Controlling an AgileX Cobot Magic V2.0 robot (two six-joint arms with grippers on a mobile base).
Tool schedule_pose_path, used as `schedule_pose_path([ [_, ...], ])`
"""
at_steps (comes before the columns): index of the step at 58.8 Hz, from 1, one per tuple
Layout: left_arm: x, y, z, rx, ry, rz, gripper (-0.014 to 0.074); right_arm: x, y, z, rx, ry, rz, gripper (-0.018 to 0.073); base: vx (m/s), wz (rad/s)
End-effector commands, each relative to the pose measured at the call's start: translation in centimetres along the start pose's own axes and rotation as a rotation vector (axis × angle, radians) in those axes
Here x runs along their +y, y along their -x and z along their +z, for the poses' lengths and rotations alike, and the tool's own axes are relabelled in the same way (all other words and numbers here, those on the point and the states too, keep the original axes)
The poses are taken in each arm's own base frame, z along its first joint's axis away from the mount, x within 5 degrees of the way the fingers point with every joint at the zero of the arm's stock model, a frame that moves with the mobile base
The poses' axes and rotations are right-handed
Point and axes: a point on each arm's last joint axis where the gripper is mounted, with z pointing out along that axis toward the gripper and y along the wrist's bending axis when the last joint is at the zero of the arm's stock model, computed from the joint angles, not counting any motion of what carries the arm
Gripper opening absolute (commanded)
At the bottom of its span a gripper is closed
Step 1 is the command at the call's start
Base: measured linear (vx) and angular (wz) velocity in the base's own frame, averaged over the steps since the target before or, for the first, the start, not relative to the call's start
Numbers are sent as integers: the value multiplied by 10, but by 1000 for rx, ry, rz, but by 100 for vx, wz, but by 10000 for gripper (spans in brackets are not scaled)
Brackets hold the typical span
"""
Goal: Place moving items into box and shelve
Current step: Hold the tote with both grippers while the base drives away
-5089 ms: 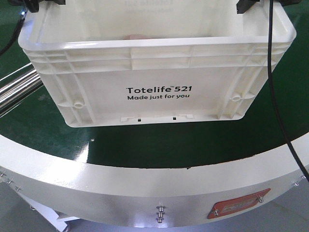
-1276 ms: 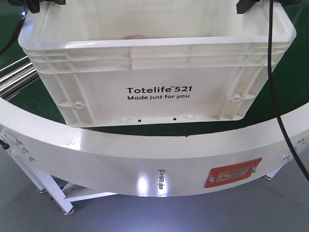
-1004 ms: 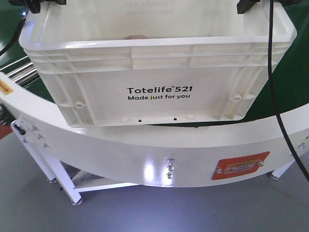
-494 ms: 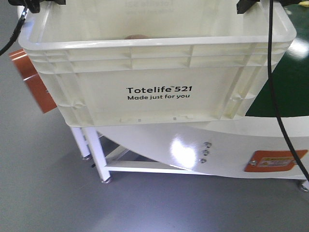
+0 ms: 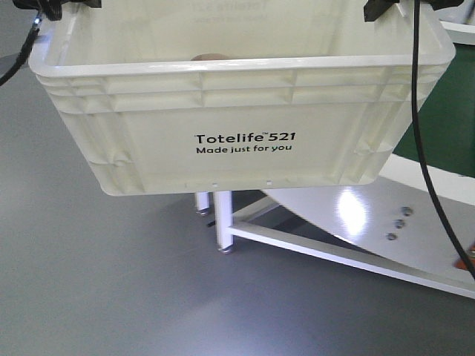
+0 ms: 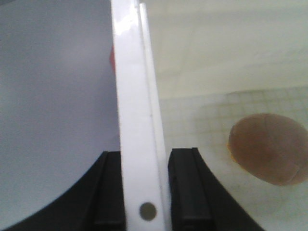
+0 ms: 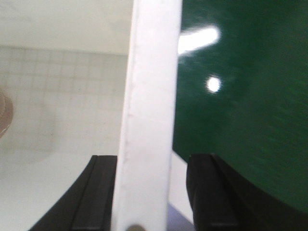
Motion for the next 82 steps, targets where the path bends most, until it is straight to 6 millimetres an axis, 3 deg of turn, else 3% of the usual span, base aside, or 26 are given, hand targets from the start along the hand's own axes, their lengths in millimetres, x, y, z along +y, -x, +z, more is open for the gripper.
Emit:
schedule_pose_path([
  [1, 4, 24, -39, -224, -29, 17, 0, -3, 3, -43, -108, -22, 27, -5, -17, 62],
  [82, 4, 24, -39, -224, -29, 17, 0, -3, 3, -43, -108, -22, 27, -5, -17, 67],
])
